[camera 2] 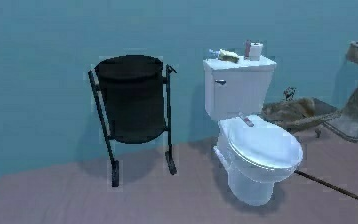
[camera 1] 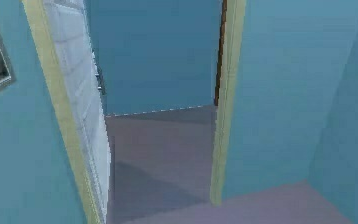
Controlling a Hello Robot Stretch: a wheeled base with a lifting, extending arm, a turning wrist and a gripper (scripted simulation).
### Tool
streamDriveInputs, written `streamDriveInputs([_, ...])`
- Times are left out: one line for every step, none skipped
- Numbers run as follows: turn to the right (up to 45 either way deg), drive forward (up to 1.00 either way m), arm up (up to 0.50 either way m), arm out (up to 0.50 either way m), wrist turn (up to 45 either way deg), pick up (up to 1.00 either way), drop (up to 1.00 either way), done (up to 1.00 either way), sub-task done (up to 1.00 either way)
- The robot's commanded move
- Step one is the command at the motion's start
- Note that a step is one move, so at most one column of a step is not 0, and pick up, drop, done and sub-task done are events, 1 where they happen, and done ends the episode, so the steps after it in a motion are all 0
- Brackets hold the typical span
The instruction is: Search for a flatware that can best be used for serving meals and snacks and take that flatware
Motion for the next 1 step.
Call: streamDriveInputs([0.0, 1.00, 0.00, 0.00, 0.0, 0.00, 0.00, 0.00, 0.00])
